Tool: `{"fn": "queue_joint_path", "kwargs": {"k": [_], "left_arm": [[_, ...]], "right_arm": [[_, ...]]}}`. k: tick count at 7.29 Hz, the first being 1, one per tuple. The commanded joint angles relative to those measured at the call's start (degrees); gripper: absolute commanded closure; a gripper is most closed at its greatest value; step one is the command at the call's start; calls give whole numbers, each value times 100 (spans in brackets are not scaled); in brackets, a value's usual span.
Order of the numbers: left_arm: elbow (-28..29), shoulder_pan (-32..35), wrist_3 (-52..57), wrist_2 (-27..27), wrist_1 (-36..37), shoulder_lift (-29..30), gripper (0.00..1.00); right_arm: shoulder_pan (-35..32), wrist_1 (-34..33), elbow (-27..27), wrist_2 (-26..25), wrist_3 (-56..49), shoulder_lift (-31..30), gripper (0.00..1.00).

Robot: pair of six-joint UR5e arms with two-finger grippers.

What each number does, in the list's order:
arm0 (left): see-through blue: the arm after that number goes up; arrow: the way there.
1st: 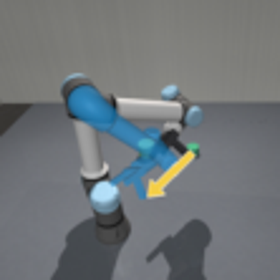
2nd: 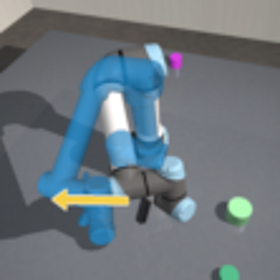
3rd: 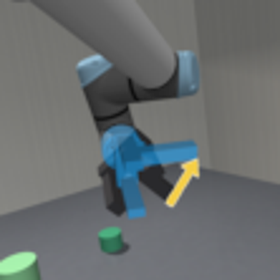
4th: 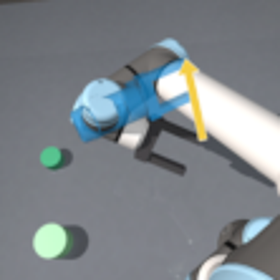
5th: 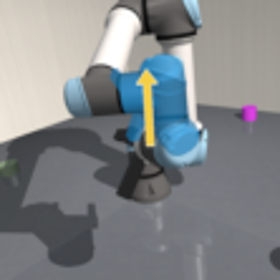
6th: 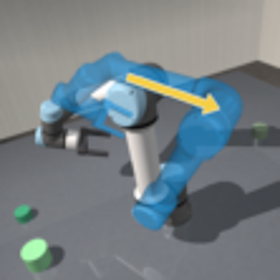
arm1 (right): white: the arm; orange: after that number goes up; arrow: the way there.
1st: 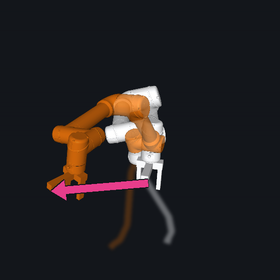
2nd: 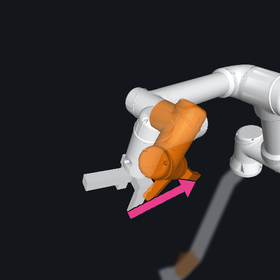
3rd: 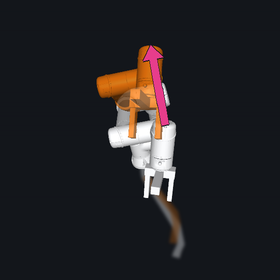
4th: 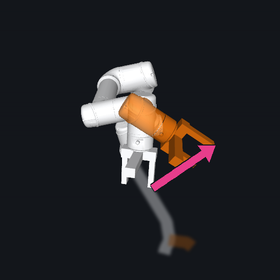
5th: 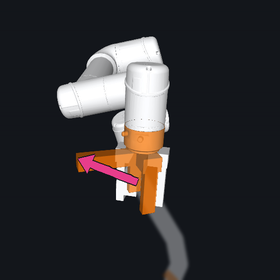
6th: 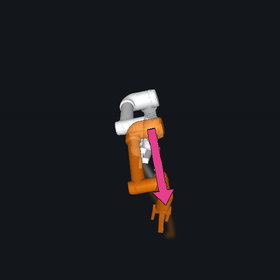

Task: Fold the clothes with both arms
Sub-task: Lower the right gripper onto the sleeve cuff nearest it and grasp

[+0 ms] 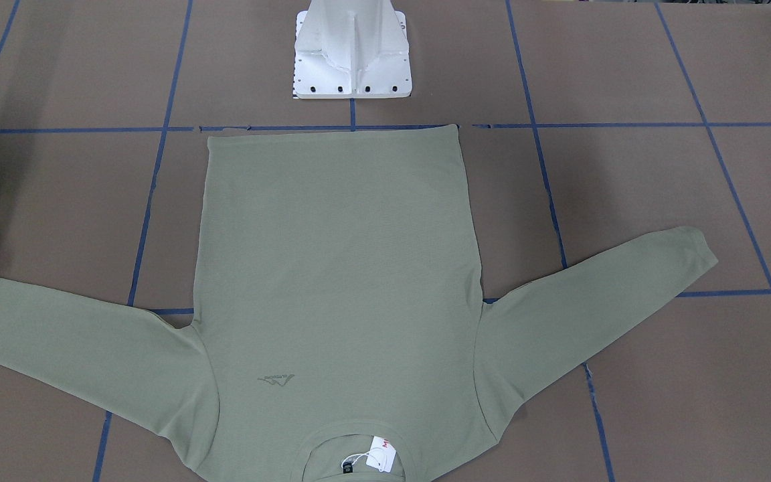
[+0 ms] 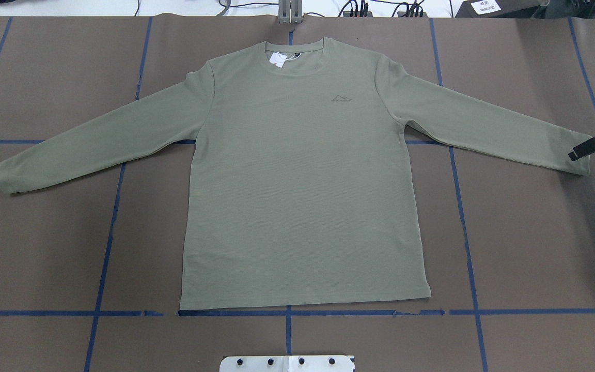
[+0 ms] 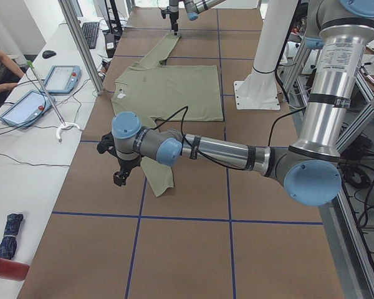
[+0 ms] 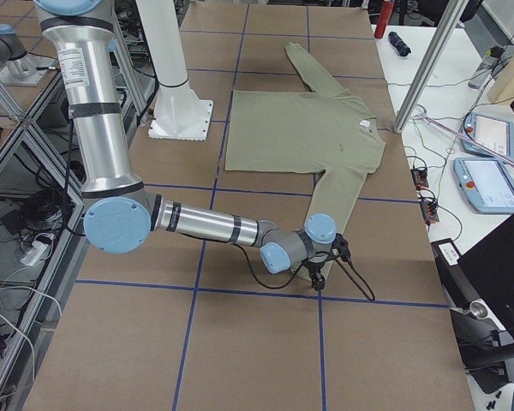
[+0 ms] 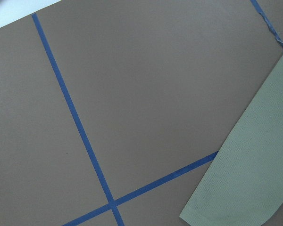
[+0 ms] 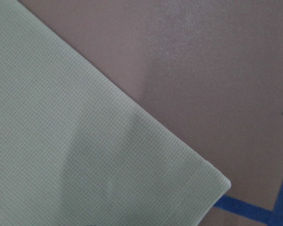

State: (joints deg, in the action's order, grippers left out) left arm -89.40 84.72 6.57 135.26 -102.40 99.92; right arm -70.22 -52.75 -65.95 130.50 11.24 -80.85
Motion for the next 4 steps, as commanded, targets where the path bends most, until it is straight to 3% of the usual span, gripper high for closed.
{"fn": "queue_joint_path", "kwargs": {"k": [1,2,4], "left_arm": [[-7,0,-7,0,0,18,0],[-7,0,-7,0,0,27,0],[-7,0,-7,0,0,27,0]], "right_arm": [[-10,-7,11,11,1,-9,23],[-10,-7,29,11,1,-9,23],[-10,-7,38,28,-7,-9,57]]}}
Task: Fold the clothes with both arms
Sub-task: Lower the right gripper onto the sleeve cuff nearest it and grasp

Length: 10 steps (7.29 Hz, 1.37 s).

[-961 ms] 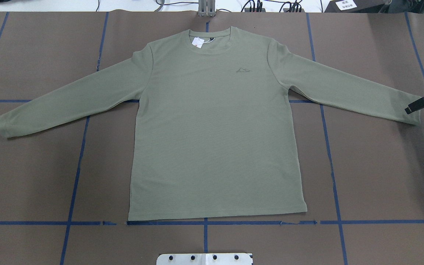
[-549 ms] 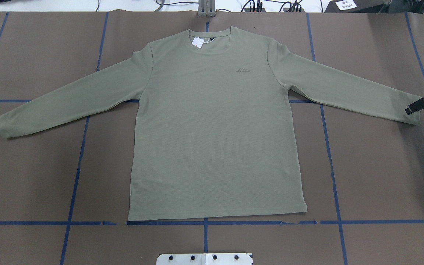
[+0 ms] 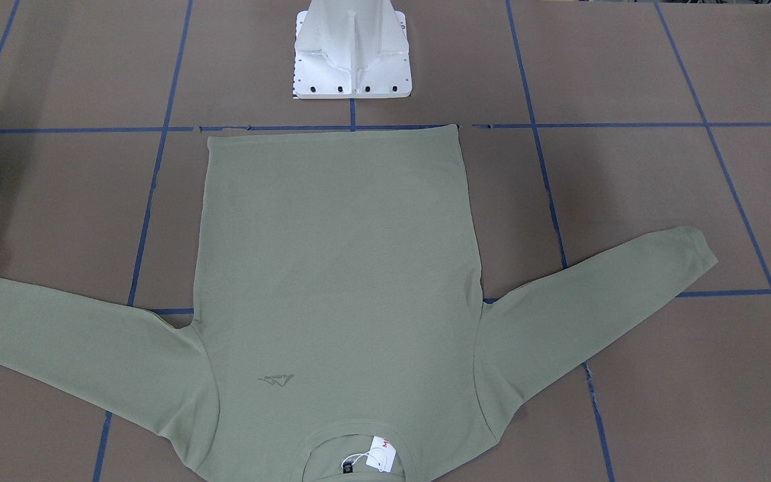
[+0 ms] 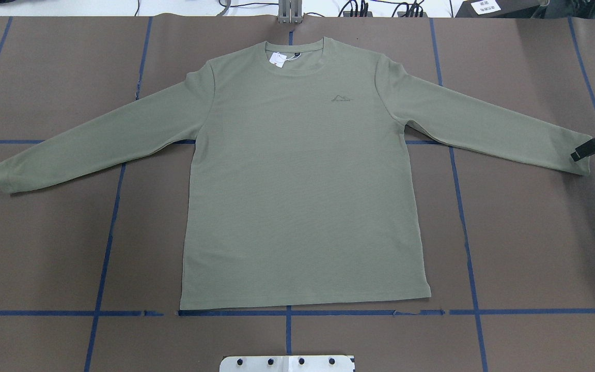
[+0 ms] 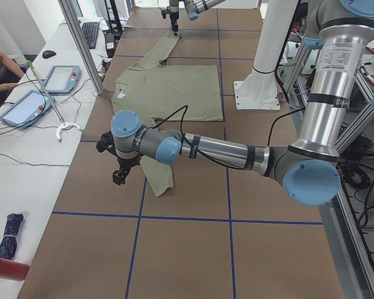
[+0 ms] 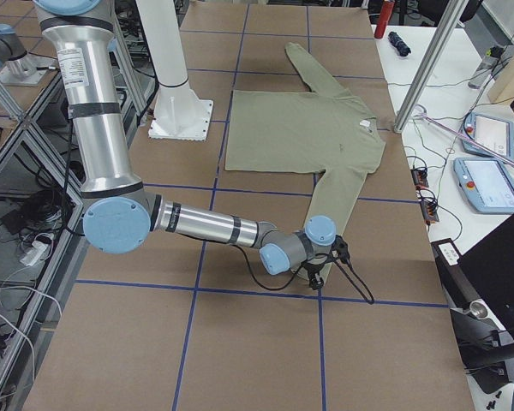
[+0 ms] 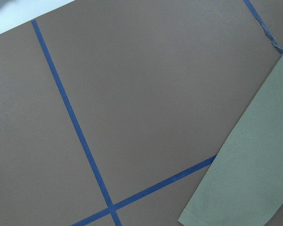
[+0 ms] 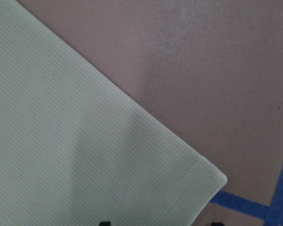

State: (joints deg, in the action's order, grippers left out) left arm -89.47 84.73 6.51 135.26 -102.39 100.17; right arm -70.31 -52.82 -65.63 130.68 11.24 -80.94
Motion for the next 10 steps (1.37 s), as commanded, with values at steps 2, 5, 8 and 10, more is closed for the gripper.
{"fn": "queue_joint_path", "kwargs": {"k": [2,5,8,10], "left_arm": [[0,0,0,0,0,2,0],[0,0,0,-9,0,11,0],[0,0,0,-9,9,11,0],[8,0,0,-9,9,11,0]], "right_arm": [[-1,0,6,10,-7,-1,77],[-1,-26,-55,97,-7,17,100],[-360,-410,-387,772,-7,183,100],[-396,-1908,-1422,889,-7,656,100]]}}
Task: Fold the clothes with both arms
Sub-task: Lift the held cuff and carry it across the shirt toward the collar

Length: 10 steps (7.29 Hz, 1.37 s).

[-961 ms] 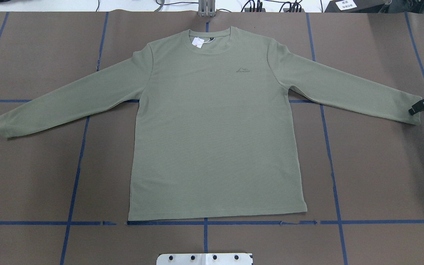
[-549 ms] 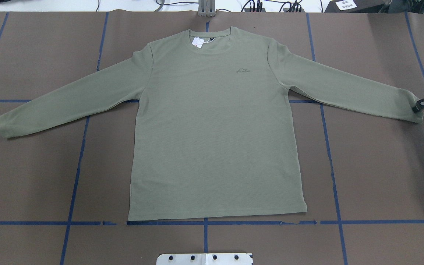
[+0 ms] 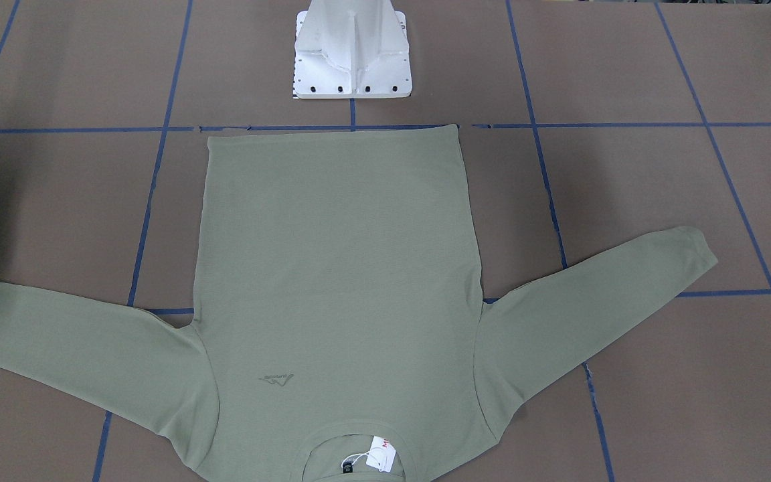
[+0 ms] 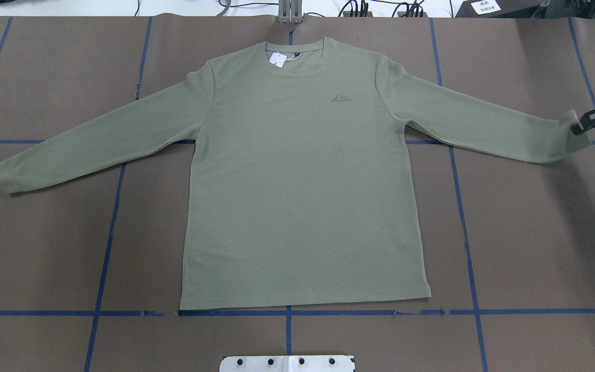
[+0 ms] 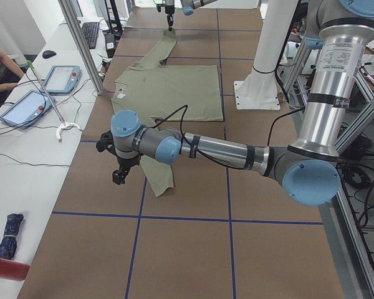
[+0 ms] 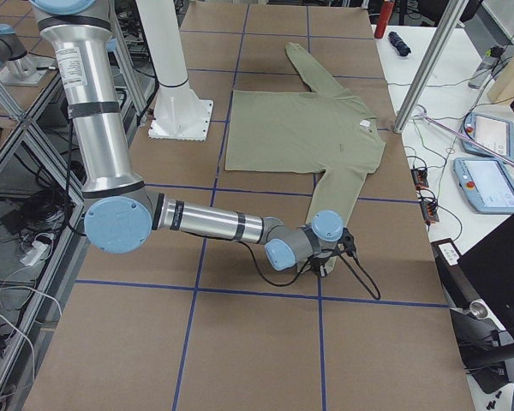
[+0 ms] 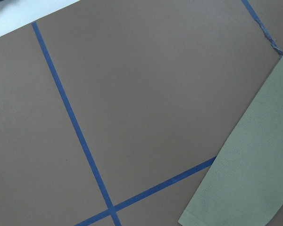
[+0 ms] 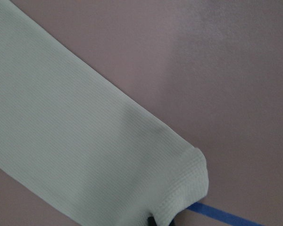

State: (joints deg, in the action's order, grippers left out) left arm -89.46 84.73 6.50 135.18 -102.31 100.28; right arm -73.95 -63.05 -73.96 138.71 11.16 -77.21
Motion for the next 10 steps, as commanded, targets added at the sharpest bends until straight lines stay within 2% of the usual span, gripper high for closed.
{"fn": "queue_joint_path", "kwargs": {"k": [1,2,5,8,10], "left_arm": [[7,0,0,0,0,0,0],[16,0,0,0,0,0,0],[25,0,0,9,9,-9,0],[51,0,9,0,9,-26,0],[60,9,9,0,9,-44,0]], "right_arm": [[-14,-1450,-784,77,0,695,100],[90,-1717,-795,69,44,1099,100],[950,-1658,-734,-28,1428,2198,100],[1724,-1658,-454,-756,2397,3480,100],[2207,-1115,150,-1063,2678,4437,100]]}}
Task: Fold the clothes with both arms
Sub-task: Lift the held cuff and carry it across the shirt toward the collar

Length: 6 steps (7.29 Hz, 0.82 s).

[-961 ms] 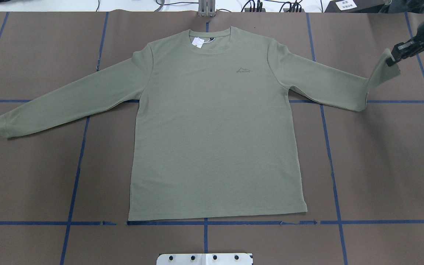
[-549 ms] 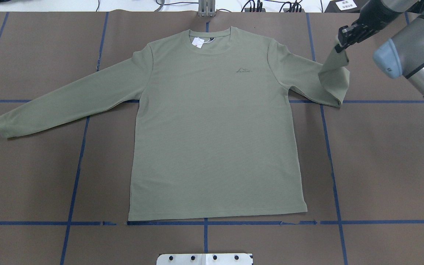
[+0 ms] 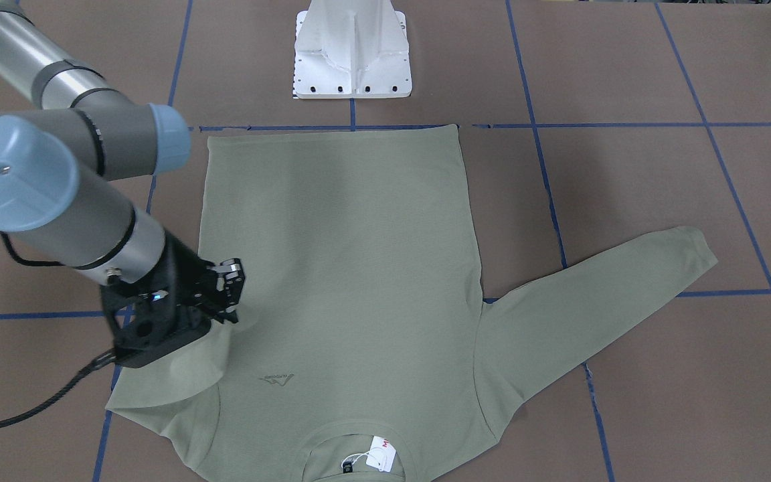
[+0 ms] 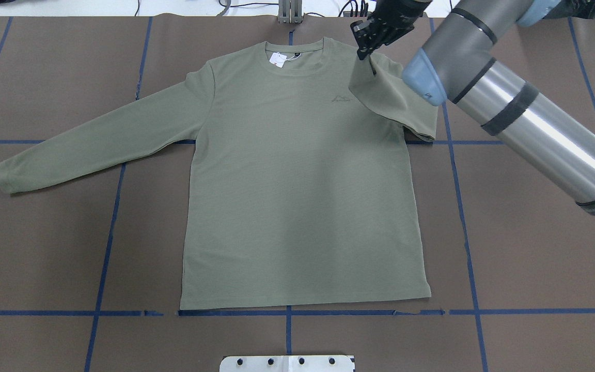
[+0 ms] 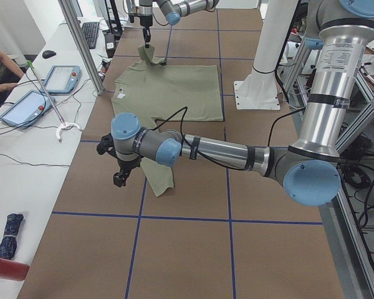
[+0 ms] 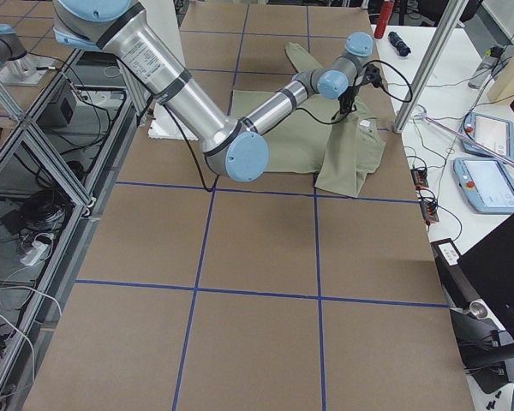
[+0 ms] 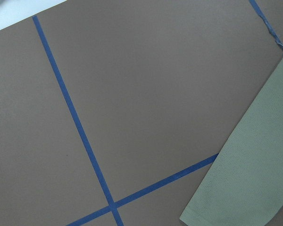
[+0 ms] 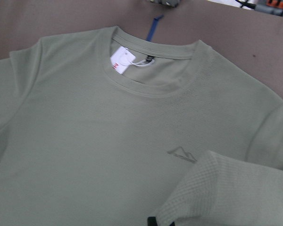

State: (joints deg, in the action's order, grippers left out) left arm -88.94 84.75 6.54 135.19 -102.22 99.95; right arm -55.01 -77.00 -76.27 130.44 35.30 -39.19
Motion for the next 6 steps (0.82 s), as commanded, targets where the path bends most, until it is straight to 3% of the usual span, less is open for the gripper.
{"fn": "queue_joint_path", "kwargs": {"k": [1,3,6], "left_arm": [[8,7,5,-1,0,-19,0],[34,7,5,-1,0,-45,0],[34,25,5,8,0,-45,0]], "right_arm": [[620,291,689,-551,641,1145,100],[1296,466,763,-1333,864,1326,100],[1729,493,824,-1757,882,1300,100]]}}
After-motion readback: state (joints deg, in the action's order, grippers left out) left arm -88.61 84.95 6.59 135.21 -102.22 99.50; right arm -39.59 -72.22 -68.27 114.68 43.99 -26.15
